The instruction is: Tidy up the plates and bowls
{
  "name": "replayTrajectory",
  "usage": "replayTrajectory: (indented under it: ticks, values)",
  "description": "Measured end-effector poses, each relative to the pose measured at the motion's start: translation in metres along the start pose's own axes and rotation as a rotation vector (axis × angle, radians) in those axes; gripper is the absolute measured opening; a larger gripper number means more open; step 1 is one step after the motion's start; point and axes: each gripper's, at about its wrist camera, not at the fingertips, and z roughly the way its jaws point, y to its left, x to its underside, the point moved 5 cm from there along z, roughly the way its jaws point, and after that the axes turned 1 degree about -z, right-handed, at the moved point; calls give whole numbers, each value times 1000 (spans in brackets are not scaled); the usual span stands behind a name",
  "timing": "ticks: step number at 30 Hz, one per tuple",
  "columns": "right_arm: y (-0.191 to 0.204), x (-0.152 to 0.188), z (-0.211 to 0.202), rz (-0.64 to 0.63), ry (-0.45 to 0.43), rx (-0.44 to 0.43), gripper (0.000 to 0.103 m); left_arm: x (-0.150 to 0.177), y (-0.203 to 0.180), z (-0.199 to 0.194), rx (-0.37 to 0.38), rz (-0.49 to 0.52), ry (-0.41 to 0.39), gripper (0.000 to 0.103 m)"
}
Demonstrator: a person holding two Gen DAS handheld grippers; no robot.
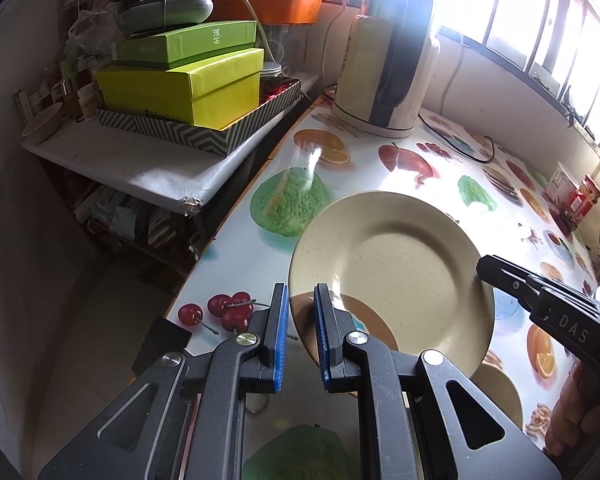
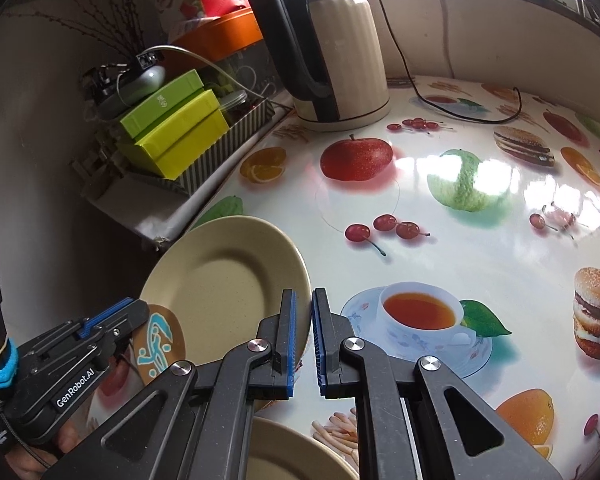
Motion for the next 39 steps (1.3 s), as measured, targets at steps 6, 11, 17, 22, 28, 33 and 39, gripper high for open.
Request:
replayTrajectory:
  ticks: [6,11,17,22,28,33,39]
  values:
    - [3,5,-16,6,-19,-28,9,4,-20,-11,36,46,-20,13]
    - [10,8,-24,-34,-29,10,9,11,-22,-11,53,40,-12,13]
    - [-5,10,-23,15,-29,31,9,7,-10,-8,66,0,-4,13]
    - [-18,10,-11,68,13,3,16,8,12,10,84,-100,56,14]
    - [-23,12,7,112,43,-38,29,10,25,23,94,-141,86,21]
    - [-23,13,21,127,74,-54,29,9,22,29,117,-143,102,21]
    - [-21,12,27,118,90,-61,29,8,17,36,139,-142,122,21]
